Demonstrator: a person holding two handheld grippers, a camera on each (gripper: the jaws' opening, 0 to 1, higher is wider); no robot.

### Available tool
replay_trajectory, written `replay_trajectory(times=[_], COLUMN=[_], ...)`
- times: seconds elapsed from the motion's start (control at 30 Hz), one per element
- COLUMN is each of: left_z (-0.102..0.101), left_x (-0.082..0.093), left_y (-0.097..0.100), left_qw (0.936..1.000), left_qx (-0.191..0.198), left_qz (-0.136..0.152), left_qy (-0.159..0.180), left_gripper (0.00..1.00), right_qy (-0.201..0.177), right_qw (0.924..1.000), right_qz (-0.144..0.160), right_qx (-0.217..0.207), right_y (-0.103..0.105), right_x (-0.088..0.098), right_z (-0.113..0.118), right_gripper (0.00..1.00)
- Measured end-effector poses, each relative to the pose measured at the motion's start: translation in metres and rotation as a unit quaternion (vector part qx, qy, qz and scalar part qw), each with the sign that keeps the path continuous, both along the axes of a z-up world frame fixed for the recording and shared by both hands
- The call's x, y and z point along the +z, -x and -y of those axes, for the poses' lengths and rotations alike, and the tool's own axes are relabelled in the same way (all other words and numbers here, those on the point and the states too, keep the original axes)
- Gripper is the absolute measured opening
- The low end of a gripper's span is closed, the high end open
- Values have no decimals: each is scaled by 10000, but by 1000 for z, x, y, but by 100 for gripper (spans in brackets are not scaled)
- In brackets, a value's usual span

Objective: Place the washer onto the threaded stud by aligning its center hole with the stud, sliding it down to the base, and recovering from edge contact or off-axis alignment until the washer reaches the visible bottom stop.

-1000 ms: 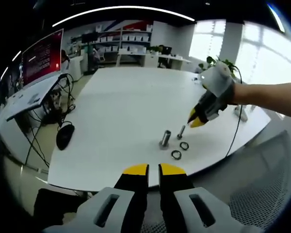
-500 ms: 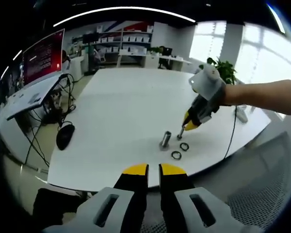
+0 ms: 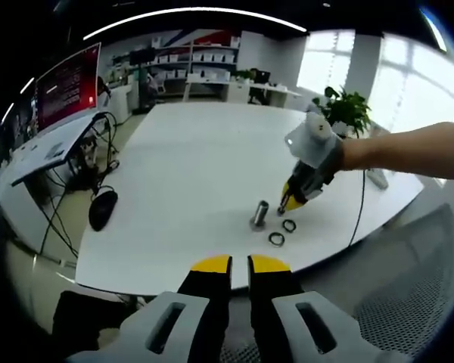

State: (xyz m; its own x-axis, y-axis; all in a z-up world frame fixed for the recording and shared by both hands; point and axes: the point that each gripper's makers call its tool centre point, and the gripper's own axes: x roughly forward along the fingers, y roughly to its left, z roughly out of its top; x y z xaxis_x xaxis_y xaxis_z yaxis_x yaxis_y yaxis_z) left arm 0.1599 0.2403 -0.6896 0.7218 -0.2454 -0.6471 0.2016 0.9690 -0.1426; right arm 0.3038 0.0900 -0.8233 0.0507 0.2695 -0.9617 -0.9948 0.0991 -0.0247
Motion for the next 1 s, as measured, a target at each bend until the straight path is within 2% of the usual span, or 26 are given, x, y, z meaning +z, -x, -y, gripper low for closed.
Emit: replay_trajectory(times=[0.17,0.23,0.3,0.37,0.47,0.53,0.57,0.63,0.73,1.0], left_z=[0,0,0,0,0,0,1,1,2,2], left_x=[0,0,0,-1,0,1,1,1,1,1], left_y=[1,1,1,0,0,-1,-1,-1,-1,-1], left_qw=[10000,10000,10000,10000,10000,10000,10000,10000,10000,10000], left_qx=[13,13,13,9,6,1,-4,-12,-50,-66], left_qz=[-9,-17,-18,-18,-1,19,26,28,17,35], left_qy=[1,-2,-2,-1,4,11,15,18,32,34], left_gripper=[6,6,6,6,6,5,5,5,5,5], right_qy=[77,-23,-13,34,-76,-317,-506,-642,-681,-639], right_qw=[10000,9999,9996,9997,9999,9992,9982,9972,9967,9953], right_qz=[-7,62,183,139,130,217,168,129,103,82], right_qx=[-16,143,196,177,54,-130,-281,-359,-421,-727], right_y=[1,0,-3,-1,-1,-3,-3,-3,-4,-3], right_x=[-9,-8,-7,-8,-3,5,9,15,16,18], right_z=[0,-4,-3,-1,2,-1,-4,-5,-5,4], right_gripper=[14,15,23,28,27,24,21,15,9,8])
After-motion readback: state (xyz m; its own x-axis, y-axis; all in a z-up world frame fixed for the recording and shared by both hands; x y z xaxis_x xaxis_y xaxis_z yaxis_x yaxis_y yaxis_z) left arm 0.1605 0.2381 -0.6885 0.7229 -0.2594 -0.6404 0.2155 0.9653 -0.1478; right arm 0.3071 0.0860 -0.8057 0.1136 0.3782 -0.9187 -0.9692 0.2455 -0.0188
